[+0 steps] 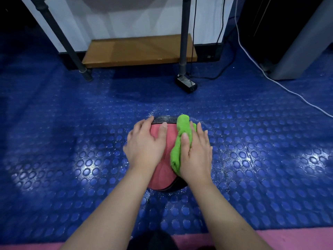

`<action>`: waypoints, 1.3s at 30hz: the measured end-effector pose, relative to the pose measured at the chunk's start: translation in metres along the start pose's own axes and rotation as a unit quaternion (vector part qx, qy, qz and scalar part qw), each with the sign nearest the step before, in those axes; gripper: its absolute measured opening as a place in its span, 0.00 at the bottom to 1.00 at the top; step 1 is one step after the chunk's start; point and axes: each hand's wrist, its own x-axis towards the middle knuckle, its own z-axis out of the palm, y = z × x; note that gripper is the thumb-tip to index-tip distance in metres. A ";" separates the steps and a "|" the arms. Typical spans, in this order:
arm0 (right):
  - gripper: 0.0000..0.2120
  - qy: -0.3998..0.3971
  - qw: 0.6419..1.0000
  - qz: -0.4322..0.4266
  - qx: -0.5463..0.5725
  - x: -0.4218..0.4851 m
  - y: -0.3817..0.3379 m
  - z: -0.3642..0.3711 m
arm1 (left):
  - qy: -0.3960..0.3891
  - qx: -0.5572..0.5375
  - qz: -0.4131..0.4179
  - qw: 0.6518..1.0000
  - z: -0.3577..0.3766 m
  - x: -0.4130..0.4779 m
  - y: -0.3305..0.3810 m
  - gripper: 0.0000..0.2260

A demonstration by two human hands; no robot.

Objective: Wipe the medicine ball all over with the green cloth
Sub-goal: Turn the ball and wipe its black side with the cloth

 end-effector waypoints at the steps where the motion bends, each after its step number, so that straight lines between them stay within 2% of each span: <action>1: 0.27 -0.008 1.000 0.019 0.016 0.007 0.001 -0.002 | 0.000 0.003 0.004 1.000 0.000 -0.001 0.000 0.24; 4: 0.25 -0.043 0.993 0.094 0.060 0.033 0.010 -0.004 | 0.001 0.003 0.018 1.000 0.000 -0.004 -0.001 0.25; 6: 0.25 -0.073 0.988 0.123 0.048 0.050 0.018 -0.004 | 0.004 -0.003 0.024 1.000 0.000 -0.007 -0.004 0.26; 11: 0.22 -0.119 0.986 0.116 -0.024 0.075 0.024 0.001 | 0.029 -0.033 0.028 0.999 -0.001 -0.010 -0.014 0.35; 13: 0.22 -0.121 0.985 0.112 -0.041 0.077 0.018 -0.001 | 0.035 -0.044 0.025 0.998 -0.001 -0.010 -0.016 0.36; 18: 0.21 -0.106 0.979 0.171 -0.040 0.084 0.009 -0.010 | 0.030 -0.051 0.025 0.998 -0.001 -0.011 -0.018 0.35; 20: 0.21 -0.084 0.981 0.173 0.038 0.087 0.015 -0.008 | 0.031 -0.059 0.027 0.997 -0.002 -0.012 -0.020 0.35; 22: 0.23 -0.028 0.971 0.175 0.161 0.085 0.022 -0.010 | 0.031 -0.068 0.031 0.997 -0.003 -0.016 -0.023 0.34; 24: 0.23 0.035 0.959 0.133 0.248 0.075 0.018 -0.023 | 0.036 -0.078 0.037 0.996 -0.005 -0.019 -0.027 0.33; 26: 0.23 0.015 0.963 0.026 0.270 0.055 0.007 -0.028 | 0.044 -0.086 0.039 0.995 -0.006 -0.018 -0.028 0.33; 28: 0.22 -0.073 0.980 -0.089 0.163 0.030 -0.002 -0.018 | 0.045 -0.086 0.041 0.994 -0.005 -0.014 -0.029 0.33; 29: 0.25 -0.094 0.985 -0.126 0.074 0.017 -0.001 -0.009 | 0.045 -0.085 0.044 0.994 -0.004 -0.014 -0.030 0.33; 30: 0.28 -0.078 0.987 -0.140 0.022 0.013 0.003 -0.002 | 0.045 -0.085 0.050 0.994 -0.003 -0.014 -0.031 0.33; 32: 0.23 -0.042 0.992 -0.104 0.057 0.019 0.003 -0.006 | 0.050 -0.086 0.055 0.994 -0.002 -0.015 -0.030 0.33; 34: 0.17 -0.052 0.993 -0.004 0.110 0.035 0.000 -0.015 | 0.052 -0.082 0.052 0.994 -0.001 -0.015 -0.027 0.33; 35: 0.17 -0.060 0.992 0.030 0.108 0.044 -0.001 -0.018 | 0.049 -0.077 0.050 0.995 -0.001 -0.016 -0.025 0.33; 37: 0.19 -0.049 0.992 0.061 0.097 0.049 -0.002 -0.021 | 0.046 -0.064 0.042 0.996 -0.001 -0.015 -0.019 0.32; 39: 0.17 -0.023 0.996 0.041 0.082 0.034 -0.003 -0.018 | 0.044 -0.054 0.031 0.997 -0.001 -0.013 -0.016 0.30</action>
